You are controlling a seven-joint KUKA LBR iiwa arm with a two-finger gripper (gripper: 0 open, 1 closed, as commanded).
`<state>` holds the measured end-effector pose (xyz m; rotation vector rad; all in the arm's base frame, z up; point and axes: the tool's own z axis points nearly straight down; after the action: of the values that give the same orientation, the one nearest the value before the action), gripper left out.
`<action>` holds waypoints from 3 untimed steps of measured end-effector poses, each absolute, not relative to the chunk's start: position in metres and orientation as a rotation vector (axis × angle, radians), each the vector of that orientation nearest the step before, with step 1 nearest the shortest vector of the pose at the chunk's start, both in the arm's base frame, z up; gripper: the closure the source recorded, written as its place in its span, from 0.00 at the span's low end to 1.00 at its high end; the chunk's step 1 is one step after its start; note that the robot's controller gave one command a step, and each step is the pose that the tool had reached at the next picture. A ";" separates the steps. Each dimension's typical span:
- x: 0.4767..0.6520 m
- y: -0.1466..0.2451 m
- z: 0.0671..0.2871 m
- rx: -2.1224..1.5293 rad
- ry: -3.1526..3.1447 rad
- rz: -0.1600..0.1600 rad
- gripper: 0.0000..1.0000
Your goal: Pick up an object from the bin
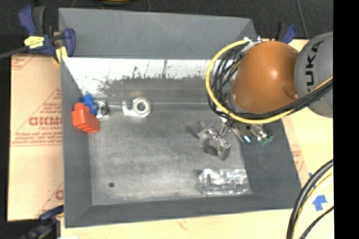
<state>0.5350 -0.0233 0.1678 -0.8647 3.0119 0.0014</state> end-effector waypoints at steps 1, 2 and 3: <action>0.482 -0.100 0.156 -1.082 2.951 -0.003 1.00; 0.483 -0.098 0.156 -1.087 2.946 -0.001 0.00; 0.503 -0.080 0.084 -1.295 2.852 -0.003 0.00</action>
Offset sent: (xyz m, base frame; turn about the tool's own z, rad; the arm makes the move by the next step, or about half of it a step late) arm -0.0522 -0.0732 -0.0119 -0.1507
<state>0.5030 -0.0797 0.0842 -1.2948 2.8525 -0.0035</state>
